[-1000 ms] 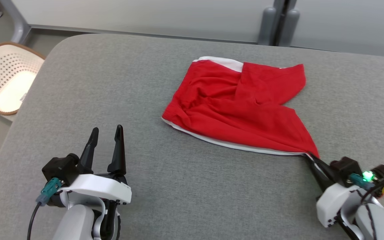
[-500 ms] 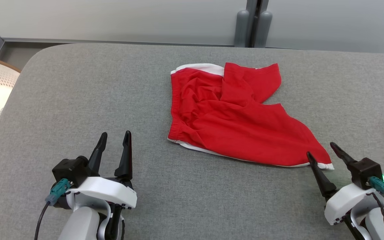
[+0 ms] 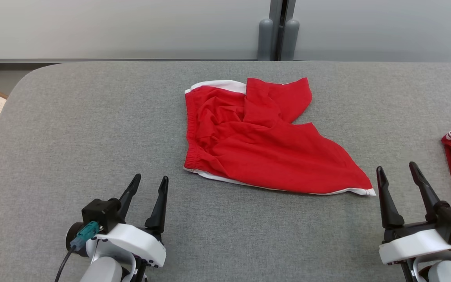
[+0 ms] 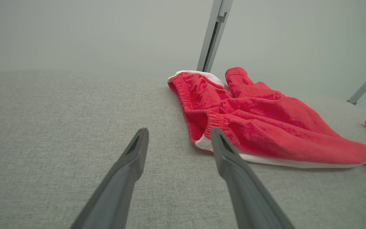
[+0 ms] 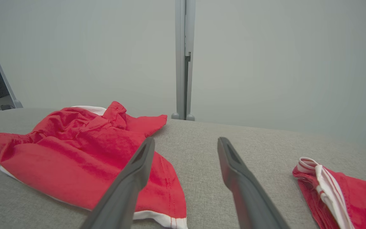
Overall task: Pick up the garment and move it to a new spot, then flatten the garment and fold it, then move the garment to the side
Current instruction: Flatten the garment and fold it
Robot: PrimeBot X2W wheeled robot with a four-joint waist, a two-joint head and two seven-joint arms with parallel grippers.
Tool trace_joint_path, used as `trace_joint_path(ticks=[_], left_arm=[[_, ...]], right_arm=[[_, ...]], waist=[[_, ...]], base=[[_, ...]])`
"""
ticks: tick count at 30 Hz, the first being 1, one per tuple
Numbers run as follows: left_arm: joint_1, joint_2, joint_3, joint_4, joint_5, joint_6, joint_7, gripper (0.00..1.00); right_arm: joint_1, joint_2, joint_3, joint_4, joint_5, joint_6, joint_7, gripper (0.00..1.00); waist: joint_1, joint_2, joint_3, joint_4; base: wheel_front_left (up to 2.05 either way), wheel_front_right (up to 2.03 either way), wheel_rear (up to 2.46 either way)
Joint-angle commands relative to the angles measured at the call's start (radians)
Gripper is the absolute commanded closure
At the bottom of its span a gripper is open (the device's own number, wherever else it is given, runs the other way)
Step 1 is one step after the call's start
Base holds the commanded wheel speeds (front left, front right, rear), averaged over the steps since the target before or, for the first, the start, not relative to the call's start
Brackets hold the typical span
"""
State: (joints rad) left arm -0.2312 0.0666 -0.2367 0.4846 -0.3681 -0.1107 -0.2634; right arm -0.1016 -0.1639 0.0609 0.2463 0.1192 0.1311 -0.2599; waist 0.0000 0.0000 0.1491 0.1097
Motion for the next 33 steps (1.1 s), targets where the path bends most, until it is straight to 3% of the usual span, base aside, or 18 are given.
trace_joint_path(ticks=[1, 9, 26, 27, 29, 33], left_arm=[[-0.007, 0.012, -0.001, 0.005, 0.007, -0.003, -0.001, 0.00], [-0.077, 0.049, -0.116, 0.106, 0.045, -0.019, 0.001, 0.00], [-0.240, 0.089, -0.236, 0.281, -0.056, -0.020, -0.001, 0.00], [-0.245, 0.092, -0.244, 0.283, -0.060, -0.020, -0.001, 0.15], [-0.256, 0.096, -0.256, 0.281, -0.068, -0.020, -0.002, 1.00], [-0.259, 0.099, -0.265, 0.263, -0.084, -0.020, -0.002, 1.00]], right_arm=[[-0.001, 0.006, -0.009, -0.009, -0.006, -0.001, -0.007, 0.00], [-0.026, 0.035, -0.042, -0.030, -0.028, -0.001, -0.006, 0.00], [-0.035, 0.048, -0.072, -0.025, -0.046, -0.001, -0.007, 0.00], [-0.034, 0.048, -0.074, -0.023, -0.046, -0.001, -0.007, 0.00], [-0.031, 0.050, -0.076, -0.013, -0.045, -0.001, -0.006, 0.00], [-0.031, 0.052, -0.081, 0.033, -0.046, -0.001, -0.007, 0.00]], waist=[[0.0000, 0.0000, 0.002, -0.003], [0.0000, 0.0000, 0.032, -0.043], [0.0000, 0.0000, 0.080, -0.109], [0.0000, 0.0000, 0.081, -0.110], [0.0000, 0.0000, 0.084, -0.111], [0.0000, 0.0000, 0.084, -0.105]], base=[[0.00, 0.00, 0.00], [0.00, 0.00, 0.00], [0.00, 0.00, 0.00], [0.00, 0.00, 0.00], [0.00, 0.00, 0.00], [0.00, 0.00, 0.00]])
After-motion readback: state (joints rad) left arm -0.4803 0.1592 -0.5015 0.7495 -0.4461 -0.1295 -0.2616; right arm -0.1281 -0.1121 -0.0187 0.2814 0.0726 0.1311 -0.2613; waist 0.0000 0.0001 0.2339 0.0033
